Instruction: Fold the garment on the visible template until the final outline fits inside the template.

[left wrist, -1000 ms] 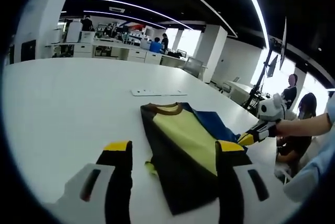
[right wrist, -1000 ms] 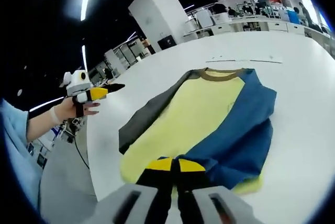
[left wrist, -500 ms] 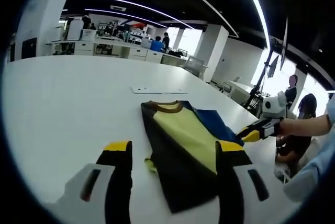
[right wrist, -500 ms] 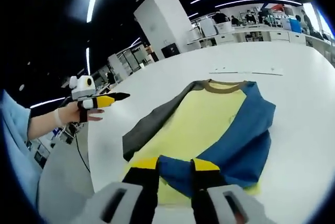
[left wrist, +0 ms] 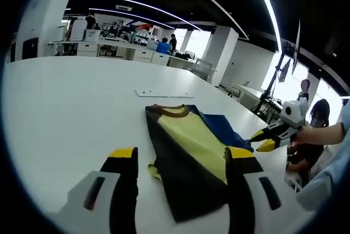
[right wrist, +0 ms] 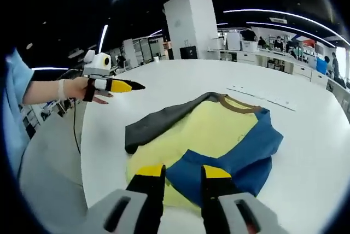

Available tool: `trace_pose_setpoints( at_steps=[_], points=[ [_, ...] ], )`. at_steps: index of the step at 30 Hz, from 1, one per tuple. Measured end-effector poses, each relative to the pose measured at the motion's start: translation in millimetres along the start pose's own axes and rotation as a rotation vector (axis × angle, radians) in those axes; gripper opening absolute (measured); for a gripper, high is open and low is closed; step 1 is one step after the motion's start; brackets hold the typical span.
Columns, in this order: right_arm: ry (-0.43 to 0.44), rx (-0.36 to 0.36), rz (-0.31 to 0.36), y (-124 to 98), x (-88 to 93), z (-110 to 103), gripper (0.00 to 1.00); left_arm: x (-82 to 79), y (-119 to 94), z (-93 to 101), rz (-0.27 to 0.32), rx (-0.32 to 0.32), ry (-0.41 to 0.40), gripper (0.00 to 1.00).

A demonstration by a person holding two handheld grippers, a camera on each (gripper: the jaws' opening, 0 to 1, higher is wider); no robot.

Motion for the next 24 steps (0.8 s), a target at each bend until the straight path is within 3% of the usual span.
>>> trace_pose_setpoints(
  at_steps=[8,15,24],
  points=[
    [-0.088,-0.075,-0.092,18.6,-11.0,16.0,0.24,2.6,-4.6,0.5,0.002,-0.008,-0.008,0.61],
    [-0.212,-0.238,-0.244,38.0,-19.1,21.2,0.24,2.1,-10.5,3.3,0.021,-0.019,-0.019,0.62],
    [-0.273,-0.390,-0.388,59.1,-27.9,25.1,0.23,5.3,-20.7,3.7,0.036,-0.043,-0.034,0.62]
  ],
)
Point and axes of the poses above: the point that each gripper's makers call its tool centre point, and the gripper's own axes: y roughly forward along the fingers, z roughly to its right, x roughly out of its underside, the point moved 6 cm from there along -y, roughly backward along the fingers, and after that the axes turned 7 degrees about z, right-handed, at the moved point
